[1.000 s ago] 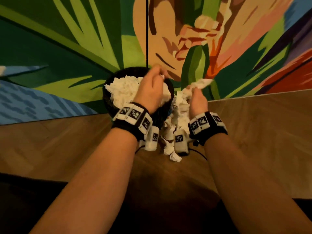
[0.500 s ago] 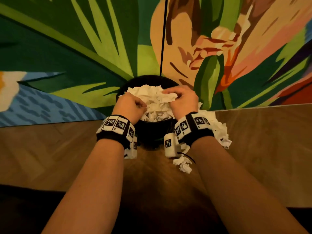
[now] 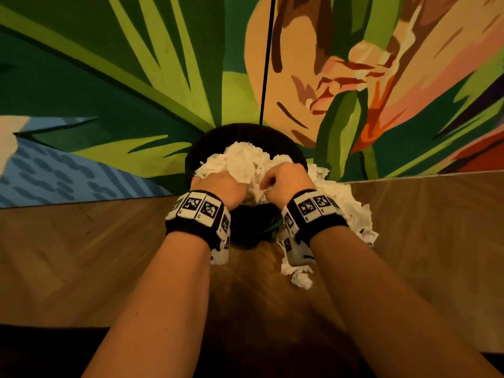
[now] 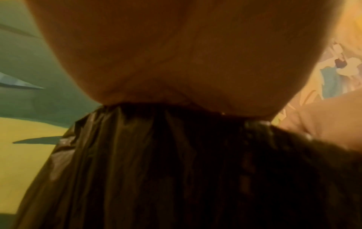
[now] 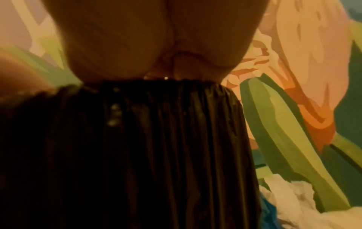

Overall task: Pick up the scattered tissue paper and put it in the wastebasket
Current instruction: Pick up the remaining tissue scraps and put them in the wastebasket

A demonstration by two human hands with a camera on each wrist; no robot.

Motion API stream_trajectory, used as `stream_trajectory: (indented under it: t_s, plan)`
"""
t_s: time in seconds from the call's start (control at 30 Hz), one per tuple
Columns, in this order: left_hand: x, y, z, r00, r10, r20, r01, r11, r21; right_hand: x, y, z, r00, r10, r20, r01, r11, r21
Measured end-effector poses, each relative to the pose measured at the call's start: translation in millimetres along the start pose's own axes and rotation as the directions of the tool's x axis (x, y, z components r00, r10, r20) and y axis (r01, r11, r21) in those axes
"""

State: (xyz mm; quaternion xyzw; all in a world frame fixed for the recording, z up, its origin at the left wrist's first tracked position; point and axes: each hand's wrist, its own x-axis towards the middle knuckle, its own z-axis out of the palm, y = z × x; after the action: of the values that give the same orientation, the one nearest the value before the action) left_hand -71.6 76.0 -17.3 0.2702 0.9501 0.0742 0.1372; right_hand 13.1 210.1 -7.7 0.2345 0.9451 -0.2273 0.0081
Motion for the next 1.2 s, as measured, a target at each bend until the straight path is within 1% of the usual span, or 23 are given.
stream_trajectory:
  t_s: [0.07,0.13,0.2,0.23,0.3,0.37,0.4,0.47,0.5,0.53,0.57,0.6,0.67,0.7,0.77,0.83,0.87,0.9,0.97,1.03,1.1,1.17,1.2]
  plan:
    - [3.6,-0.2,1.4,0.999,-0.023,0.039,0.021,0.998,0.051,9.2,-1.2,-1.5,0.999,0.045,0.017,-0.044,0.999,-0.022]
    - [5.7,-0.2,3.3,0.997,-0.031,0.066,0.026,0.997,0.079,17.8,-2.9,1.6,0.995,0.084,0.058,-0.077,0.991,-0.112]
    - [6.0,0.4,6.1,0.998,-0.009,0.064,0.003,0.995,0.095,22.1,-4.3,3.8,0.991,0.095,0.089,-0.074,0.973,-0.220]
    - [5.4,0.6,7.7,0.999,0.009,0.053,-0.014,0.994,0.105,23.9,-3.9,5.0,0.990,0.088,0.109,-0.058,0.966,-0.253]
    - [4.3,2.0,10.0,0.999,0.043,0.034,-0.047,0.991,0.129,28.5,-0.8,10.4,0.984,0.021,0.175,0.031,0.958,-0.285]
    - [4.4,4.0,9.9,0.997,0.050,0.060,-0.059,0.986,0.155,31.4,1.7,17.3,0.964,-0.070,0.258,0.148,0.943,-0.297]
    - [5.3,4.4,9.3,0.996,0.045,0.078,-0.057,0.985,0.161,31.4,1.1,20.0,0.958,-0.094,0.270,0.179,0.933,-0.311]
    - [6.5,4.2,8.6,0.995,0.049,0.087,-0.062,0.985,0.162,27.3,1.3,21.0,0.968,-0.107,0.226,0.187,0.911,-0.367]
    - [6.6,2.6,8.7,0.996,0.058,0.067,-0.068,0.986,0.153,23.4,2.2,19.2,0.974,-0.108,0.198,0.180,0.898,-0.401]
    - [5.5,0.0,9.3,0.997,0.070,0.020,-0.072,0.990,0.125,17.9,3.7,15.9,0.979,-0.109,0.175,0.174,0.891,-0.418]
    - [2.9,-3.4,10.3,0.996,0.079,-0.048,-0.076,0.995,0.068,11.3,6.4,12.4,0.980,-0.125,0.155,0.178,0.898,-0.402]
    - [0.1,-6.9,11.4,0.989,0.081,-0.125,-0.084,0.996,-0.012,5.5,10.6,9.0,0.980,-0.152,0.126,0.187,0.920,-0.344]
    - [-4.9,-14.0,12.3,0.963,0.068,-0.259,-0.116,0.978,-0.176,-5.5,19.9,-0.2,0.982,-0.184,0.030,0.186,0.975,-0.124]
    - [-6.9,-16.4,11.2,0.949,0.060,-0.308,-0.134,0.965,-0.224,-10.2,24.7,-4.3,0.982,-0.184,-0.036,0.184,0.983,-0.003]
    - [-12.2,-17.1,3.5,0.915,0.036,-0.401,-0.155,0.951,-0.268,-21.1,33.1,-12.3,0.966,-0.171,-0.191,0.208,0.959,0.194]
    - [-18.2,-13.3,-8.6,0.868,0.002,-0.496,-0.190,0.926,-0.328,-30.1,43.2,-20.9,0.944,-0.107,-0.313,0.216,0.915,0.340]
    - [-21.6,-9.2,-15.3,0.841,-0.001,-0.541,-0.235,0.900,-0.368,-32.0,50.8,-24.6,0.932,-0.063,-0.358,0.217,0.887,0.409]
    - [-26.0,-3.0,-21.7,0.810,0.010,-0.586,-0.301,0.865,-0.401,-33.1,59.4,-28.0,0.921,-0.013,-0.390,0.208,0.862,0.462]
    - [-35.6,18.4,-30.2,0.753,0.073,-0.654,-0.447,0.786,-0.427,-32.8,82.8,-31.7,0.900,0.107,-0.424,0.143,0.844,0.517]
    - [-46.9,45.2,-31.1,0.721,0.178,-0.670,-0.563,0.713,-0.417,-32.7,109.2,-27.2,0.875,0.230,-0.425,0.059,0.822,0.566]
    - [-58.0,75.2,-20.7,0.719,0.309,-0.623,-0.628,0.672,-0.391,-36.8,135.1,-14.7,0.861,0.326,-0.390,-0.033,0.802,0.597]
    - [-65.3,101.0,1.9,0.740,0.447,-0.502,-0.649,0.669,-0.362,-44.6,155.9,6.8,0.866,0.391,-0.312,-0.148,0.797,0.586]
    - [-66.7,111.4,17.2,0.753,0.507,-0.418,-0.647,0.685,-0.334,-49.6,164.9,20.0,0.873,0.411,-0.261,-0.206,0.798,0.567]
